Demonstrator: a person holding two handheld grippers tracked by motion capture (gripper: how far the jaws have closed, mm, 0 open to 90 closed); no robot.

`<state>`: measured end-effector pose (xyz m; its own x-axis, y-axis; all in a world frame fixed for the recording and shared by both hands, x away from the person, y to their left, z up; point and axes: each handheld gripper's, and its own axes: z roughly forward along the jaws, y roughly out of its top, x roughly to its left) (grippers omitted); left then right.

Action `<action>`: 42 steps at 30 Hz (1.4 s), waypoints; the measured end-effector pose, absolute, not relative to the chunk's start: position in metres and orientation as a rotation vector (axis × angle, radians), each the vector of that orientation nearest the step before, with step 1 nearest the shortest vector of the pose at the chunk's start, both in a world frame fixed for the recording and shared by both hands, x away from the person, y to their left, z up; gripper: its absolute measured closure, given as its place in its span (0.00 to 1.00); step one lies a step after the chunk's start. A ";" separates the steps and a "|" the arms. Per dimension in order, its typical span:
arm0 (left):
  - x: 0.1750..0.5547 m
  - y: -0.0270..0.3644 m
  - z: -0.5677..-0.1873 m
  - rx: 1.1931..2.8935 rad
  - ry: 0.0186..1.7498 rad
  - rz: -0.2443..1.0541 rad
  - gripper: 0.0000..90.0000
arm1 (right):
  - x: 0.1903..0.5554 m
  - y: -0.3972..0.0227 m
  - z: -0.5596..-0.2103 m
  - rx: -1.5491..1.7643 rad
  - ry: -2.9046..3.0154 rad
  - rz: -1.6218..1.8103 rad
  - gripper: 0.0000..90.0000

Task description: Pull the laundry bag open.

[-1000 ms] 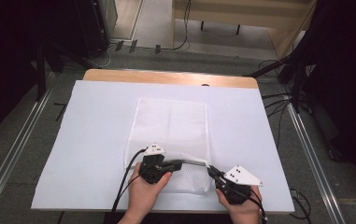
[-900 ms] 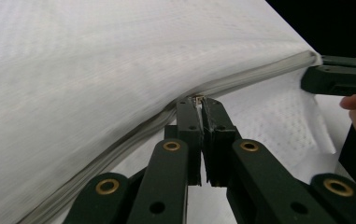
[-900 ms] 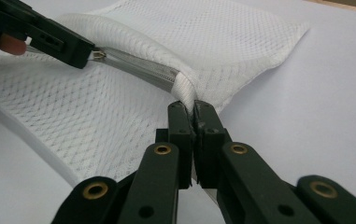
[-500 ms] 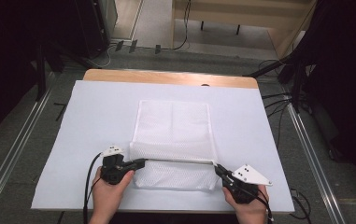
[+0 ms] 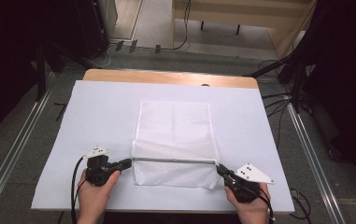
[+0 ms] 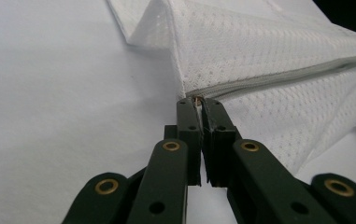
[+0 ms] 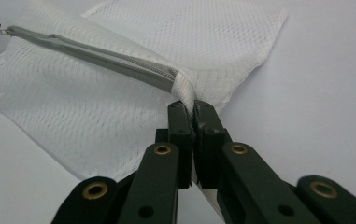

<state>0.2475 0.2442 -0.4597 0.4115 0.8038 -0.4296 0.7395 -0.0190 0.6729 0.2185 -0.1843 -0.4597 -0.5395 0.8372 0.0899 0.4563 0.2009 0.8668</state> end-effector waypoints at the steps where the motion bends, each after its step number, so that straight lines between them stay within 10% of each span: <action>1: 0.246 0.246 -0.461 1.768 1.329 0.074 0.96 | 0.219 -0.186 -0.462 1.221 2.087 1.290 0.98; 11: 0.234 0.245 -0.459 1.722 1.349 0.198 0.52 | 0.224 -0.191 -0.468 1.296 2.074 1.327 0.50; 24: 0.197 0.214 -0.466 1.892 1.318 0.200 0.57 | 0.199 -0.200 -0.471 1.373 2.110 1.341 0.52; 31: 0.195 0.210 -0.467 1.987 1.269 0.207 0.98 | 0.184 -0.188 -0.485 1.397 2.233 1.204 0.89; 40: 0.191 0.228 -0.462 1.942 1.129 -0.061 0.98 | 0.179 -0.205 -0.469 1.374 2.243 1.335 0.99; 42: 0.190 0.229 -0.462 1.936 1.110 -0.065 0.85 | 0.178 -0.208 -0.468 1.373 2.245 1.361 0.92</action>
<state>0.1899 0.2294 -0.4624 0.5996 0.6732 -0.4328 0.7191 -0.2158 0.6605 0.1781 -0.2079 -0.4676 -0.5580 0.7783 0.2879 0.6153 0.1552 0.7728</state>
